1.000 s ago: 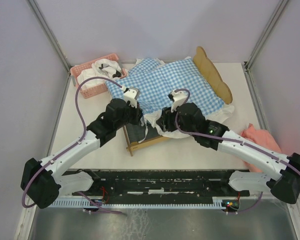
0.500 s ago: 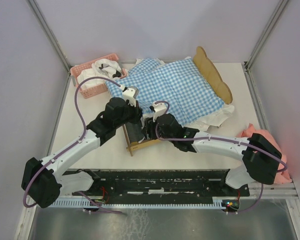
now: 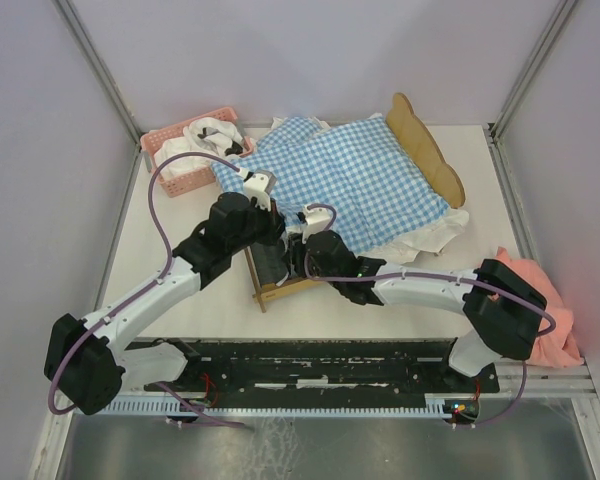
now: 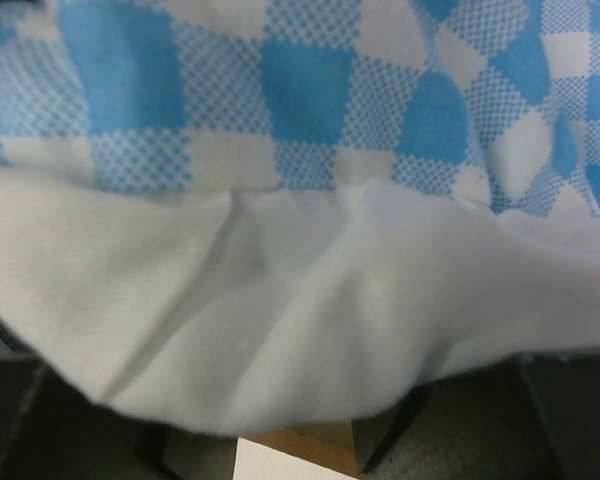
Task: Set up the pet bed
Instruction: Cross the ropes on the bed frame.
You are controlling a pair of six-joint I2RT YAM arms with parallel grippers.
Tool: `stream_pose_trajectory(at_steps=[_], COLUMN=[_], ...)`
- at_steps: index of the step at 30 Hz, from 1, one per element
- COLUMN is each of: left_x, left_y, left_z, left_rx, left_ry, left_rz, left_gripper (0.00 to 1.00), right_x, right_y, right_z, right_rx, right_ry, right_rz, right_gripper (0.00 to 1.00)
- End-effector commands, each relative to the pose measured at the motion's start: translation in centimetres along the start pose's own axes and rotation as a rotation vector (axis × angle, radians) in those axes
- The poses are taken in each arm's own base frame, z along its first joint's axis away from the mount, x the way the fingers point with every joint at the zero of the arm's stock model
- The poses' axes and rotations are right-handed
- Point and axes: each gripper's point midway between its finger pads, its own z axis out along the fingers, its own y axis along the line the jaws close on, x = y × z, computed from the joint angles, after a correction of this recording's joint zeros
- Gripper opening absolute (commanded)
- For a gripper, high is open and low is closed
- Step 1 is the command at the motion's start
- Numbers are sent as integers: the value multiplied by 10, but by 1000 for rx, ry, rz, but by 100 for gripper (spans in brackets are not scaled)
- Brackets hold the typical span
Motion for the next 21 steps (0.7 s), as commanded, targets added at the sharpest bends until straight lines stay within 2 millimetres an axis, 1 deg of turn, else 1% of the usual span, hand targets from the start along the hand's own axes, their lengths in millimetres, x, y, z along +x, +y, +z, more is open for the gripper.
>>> stream_pose_trajectory(at_steps=[1, 4, 7, 8, 10, 13, 14, 18, 21], left_x=[-33, -32, -31, -31, -31, -29, -29, -22, -15], left_y=[-10, -7, -7, -6, -6, -5, -4, 0, -10], left_z=[-2, -3, -3, -3, -4, -7, -8, -17, -25], left_rx=[37, 32, 36, 36, 37, 37, 32, 16, 70], left_ry=[-97, -98, -94, -92, -92, -82, -75, -17, 31], left_rz=[-35, -44, -51, -52, -53, -58, -59, -63, -70], left_gripper=[3, 3, 3, 3, 3, 3, 3, 3, 3], right_x=[-10, -10, -12, -13, -16, -20, -25, -45, -57], right_y=[6, 5, 2, 2, 0, -10, -15, -44, -60], right_z=[5, 5, 0, -1, -5, -17, -23, -47, -54], right_rx=[-11, -4, 2, 3, 6, 56, 80, 223, 284], right_ry=[-51, -51, -56, -58, -59, -38, -39, -68, -90], right_rz=[38, 27, 16, 11, -7, -64, -85, -174, -216], right_gripper=[42, 31, 12, 4, 2, 2, 2, 2, 2])
